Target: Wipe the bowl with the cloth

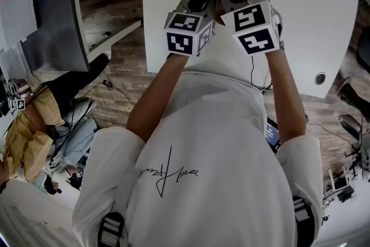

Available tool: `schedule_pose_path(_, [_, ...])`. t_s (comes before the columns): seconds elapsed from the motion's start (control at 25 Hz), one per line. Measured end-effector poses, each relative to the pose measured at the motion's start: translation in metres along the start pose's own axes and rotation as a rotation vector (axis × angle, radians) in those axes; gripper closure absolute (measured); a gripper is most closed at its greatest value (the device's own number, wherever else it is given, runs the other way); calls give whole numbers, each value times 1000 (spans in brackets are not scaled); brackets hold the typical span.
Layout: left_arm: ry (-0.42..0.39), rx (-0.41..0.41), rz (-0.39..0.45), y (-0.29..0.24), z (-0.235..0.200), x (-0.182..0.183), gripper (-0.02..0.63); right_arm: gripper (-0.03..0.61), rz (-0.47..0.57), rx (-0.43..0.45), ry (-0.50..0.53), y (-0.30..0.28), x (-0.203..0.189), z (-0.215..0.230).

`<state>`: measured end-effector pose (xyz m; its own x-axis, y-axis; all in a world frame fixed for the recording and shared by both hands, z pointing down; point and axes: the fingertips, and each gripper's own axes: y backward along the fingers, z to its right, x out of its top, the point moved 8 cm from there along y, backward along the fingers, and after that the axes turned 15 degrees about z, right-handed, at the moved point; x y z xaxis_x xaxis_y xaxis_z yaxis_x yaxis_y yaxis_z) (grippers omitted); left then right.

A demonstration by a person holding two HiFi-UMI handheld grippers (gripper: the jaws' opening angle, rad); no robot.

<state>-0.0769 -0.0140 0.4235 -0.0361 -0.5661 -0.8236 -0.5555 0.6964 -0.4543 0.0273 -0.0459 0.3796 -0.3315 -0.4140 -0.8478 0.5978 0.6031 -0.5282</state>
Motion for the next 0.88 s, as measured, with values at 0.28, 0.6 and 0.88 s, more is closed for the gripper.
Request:
schedule_pose_path(0.28, [0, -4, 1, -2, -1, 1, 598, 474, -12, -11, -11, 1, 3, 6])
schedule_pose_path(0.6, [3, 6, -3, -3, 0, 1, 597, 474, -28, -24, -12, 7, 1, 13])
schedule_pose_path(0.88, [-11, 7, -3, -3, -4, -1, 598, 474, -39, -40, -5, 12, -4, 17])
